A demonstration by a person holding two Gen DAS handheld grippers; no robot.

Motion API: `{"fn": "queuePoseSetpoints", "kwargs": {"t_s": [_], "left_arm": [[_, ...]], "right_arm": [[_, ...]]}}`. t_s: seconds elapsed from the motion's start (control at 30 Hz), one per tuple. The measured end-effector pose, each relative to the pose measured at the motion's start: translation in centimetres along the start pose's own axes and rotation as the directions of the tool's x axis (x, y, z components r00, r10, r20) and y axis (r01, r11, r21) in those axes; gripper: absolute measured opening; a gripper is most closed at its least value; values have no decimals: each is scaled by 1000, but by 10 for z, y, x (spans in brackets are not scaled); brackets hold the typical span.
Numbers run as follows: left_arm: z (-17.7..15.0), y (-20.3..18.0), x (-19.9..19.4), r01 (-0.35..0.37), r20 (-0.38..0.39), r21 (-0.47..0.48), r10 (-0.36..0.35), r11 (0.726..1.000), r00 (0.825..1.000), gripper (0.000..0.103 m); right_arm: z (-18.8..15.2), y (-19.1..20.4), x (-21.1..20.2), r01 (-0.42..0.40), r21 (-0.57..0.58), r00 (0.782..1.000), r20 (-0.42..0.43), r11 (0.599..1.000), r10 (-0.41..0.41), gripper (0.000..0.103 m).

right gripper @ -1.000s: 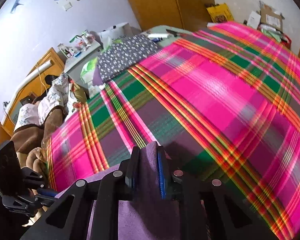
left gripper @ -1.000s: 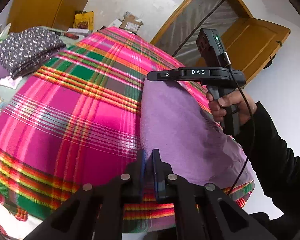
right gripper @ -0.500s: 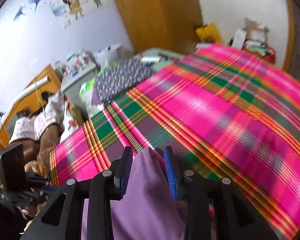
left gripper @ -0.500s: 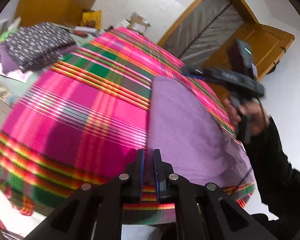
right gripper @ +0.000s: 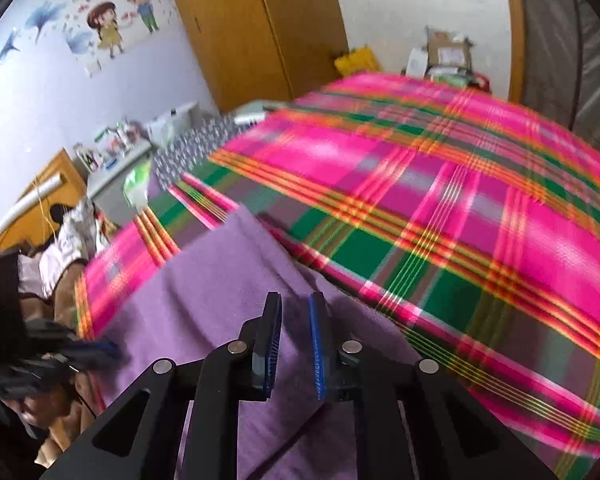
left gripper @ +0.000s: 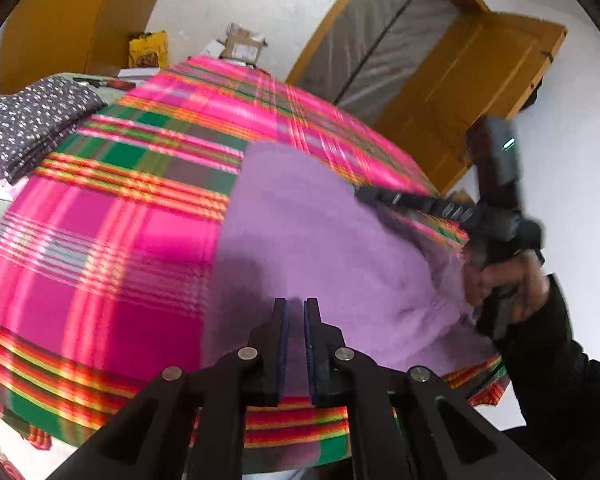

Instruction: Fold clothes

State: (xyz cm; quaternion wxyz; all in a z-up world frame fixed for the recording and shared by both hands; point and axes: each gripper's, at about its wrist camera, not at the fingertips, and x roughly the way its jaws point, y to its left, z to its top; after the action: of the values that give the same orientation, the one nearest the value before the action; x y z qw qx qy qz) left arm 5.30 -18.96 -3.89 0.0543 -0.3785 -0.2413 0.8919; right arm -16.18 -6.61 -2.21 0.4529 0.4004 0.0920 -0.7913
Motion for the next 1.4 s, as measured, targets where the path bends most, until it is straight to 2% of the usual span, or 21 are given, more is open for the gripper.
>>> {"fn": "queuePoseSetpoints", "kwargs": {"t_s": [0.17, 0.27, 0.37, 0.43, 0.57, 0.67, 0.73, 0.83, 0.87, 0.93, 1.07, 1.17, 1.4], "left_arm": [[-6, -7, 1, 9, -16, 19, -8, 1000, 1000, 7], [-9, -8, 2, 6, -25, 27, -6, 1000, 1000, 7], [-9, -9, 0, 3, -30, 33, -2, 999, 1000, 7], [-4, -15, 2, -3, -22, 39, 4, 999, 1000, 7], [3, -31, 5, 40, 7, 50, -40, 998, 999, 7], [0, -46, 21, 82, -32, 75, -80, 994, 996, 7], [-7, -53, 35, 85, -77, 99, -77, 991, 994, 7], [-12, -56, 39, 76, -70, 114, -68, 991, 995, 7], [-13, -57, 39, 75, -67, 115, -68, 991, 995, 7], [-13, -57, 39, 74, -60, 117, -67, 990, 996, 7], [-14, -57, 41, 85, -53, 104, -80, 991, 995, 7], [-13, -56, 43, 94, -48, 91, -90, 991, 995, 7], [-11, -51, 48, 112, -42, 70, -110, 991, 993, 7]], "right_arm": [[-28, 20, -29, -32, -20, 998, 53, 999, 33, 16], [-49, 33, -23, -49, -48, 999, 12, 998, 49, 16], [-67, 34, -15, -30, -45, 999, -18, 999, 29, 15], [-69, 31, -25, -33, -18, 999, 13, 999, 33, 15], [-71, 31, -39, -23, 11, 998, 55, 1000, 22, 16], [-75, 25, -31, -8, 53, 1000, 21, 999, 7, 16], [-75, 22, -36, -17, 76, 999, 34, 997, 14, 15], [-65, 22, -43, 24, 70, 998, 63, 997, -28, 16], [-59, 20, -44, 34, 77, 996, 80, 996, -40, 18], [-51, 14, -41, 48, 91, 994, 96, 995, -57, 29], [-51, -3, -17, 96, 125, 994, 41, 988, -101, 31], [-56, -6, -18, 81, 130, 994, 68, 988, -90, 31], [-64, -3, -32, 50, 141, 996, 72, 989, -61, 31]]}}
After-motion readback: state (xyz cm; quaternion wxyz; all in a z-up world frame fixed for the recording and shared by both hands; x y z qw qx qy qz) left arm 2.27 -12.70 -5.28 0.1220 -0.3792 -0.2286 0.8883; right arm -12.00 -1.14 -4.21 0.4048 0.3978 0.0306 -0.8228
